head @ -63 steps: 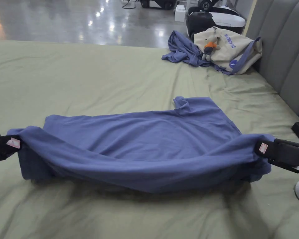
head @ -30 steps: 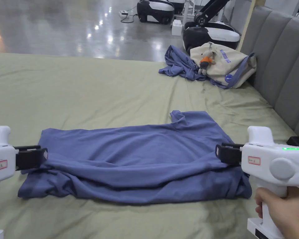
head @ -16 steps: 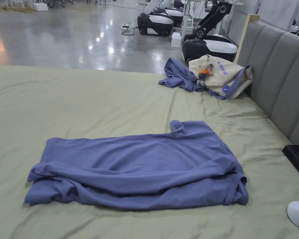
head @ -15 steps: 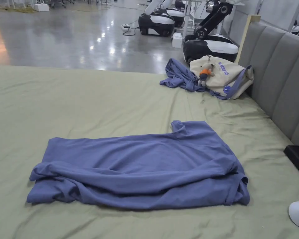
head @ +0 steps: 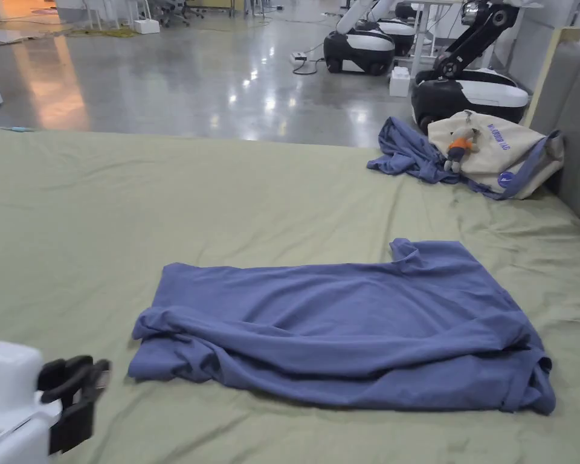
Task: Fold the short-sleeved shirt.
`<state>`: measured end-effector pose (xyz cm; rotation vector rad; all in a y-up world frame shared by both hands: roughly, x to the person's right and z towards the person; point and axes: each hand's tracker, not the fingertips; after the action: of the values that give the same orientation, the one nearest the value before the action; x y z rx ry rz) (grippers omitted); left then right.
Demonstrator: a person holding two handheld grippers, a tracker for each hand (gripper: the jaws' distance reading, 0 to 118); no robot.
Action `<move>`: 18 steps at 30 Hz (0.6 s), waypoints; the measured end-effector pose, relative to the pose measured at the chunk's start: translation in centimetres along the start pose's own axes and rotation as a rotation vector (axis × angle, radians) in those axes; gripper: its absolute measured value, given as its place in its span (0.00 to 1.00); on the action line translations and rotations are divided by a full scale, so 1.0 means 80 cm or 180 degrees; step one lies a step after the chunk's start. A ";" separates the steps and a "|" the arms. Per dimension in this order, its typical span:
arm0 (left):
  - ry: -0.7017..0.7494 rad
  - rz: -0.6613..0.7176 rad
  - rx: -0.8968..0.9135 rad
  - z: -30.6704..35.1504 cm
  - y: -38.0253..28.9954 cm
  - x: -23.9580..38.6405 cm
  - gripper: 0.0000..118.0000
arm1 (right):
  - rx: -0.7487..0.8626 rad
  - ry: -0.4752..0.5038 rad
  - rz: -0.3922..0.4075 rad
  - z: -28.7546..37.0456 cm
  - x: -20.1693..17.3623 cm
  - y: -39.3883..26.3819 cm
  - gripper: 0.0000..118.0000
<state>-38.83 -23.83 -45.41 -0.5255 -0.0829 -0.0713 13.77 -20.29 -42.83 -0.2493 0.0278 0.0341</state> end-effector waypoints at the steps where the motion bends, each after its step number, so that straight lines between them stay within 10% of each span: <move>1: -0.0150 -0.0015 -0.0056 -0.028 -0.004 -0.018 0.93 | -0.0013 0.0006 -0.0003 0.000 0.000 0.002 0.05; 15: -0.0410 -0.0153 -0.0961 -0.185 -0.005 -0.038 0.97 | -0.0258 0.0036 -0.0025 -0.019 0.012 -0.008 0.05; 17: -0.0458 -0.0071 -0.0933 -0.191 -0.004 -0.053 0.83 | -0.0304 0.0041 -0.0021 -0.023 0.012 -0.009 0.05; 18: -0.0475 -0.0060 -0.0933 -0.192 -0.004 -0.054 0.58 | -0.0329 0.0064 -0.0019 -0.024 0.012 -0.010 0.05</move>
<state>-42.19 -31.60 -58.89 -0.8231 -0.2255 -0.0628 14.75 -21.51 -44.49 -0.3529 0.0455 0.0272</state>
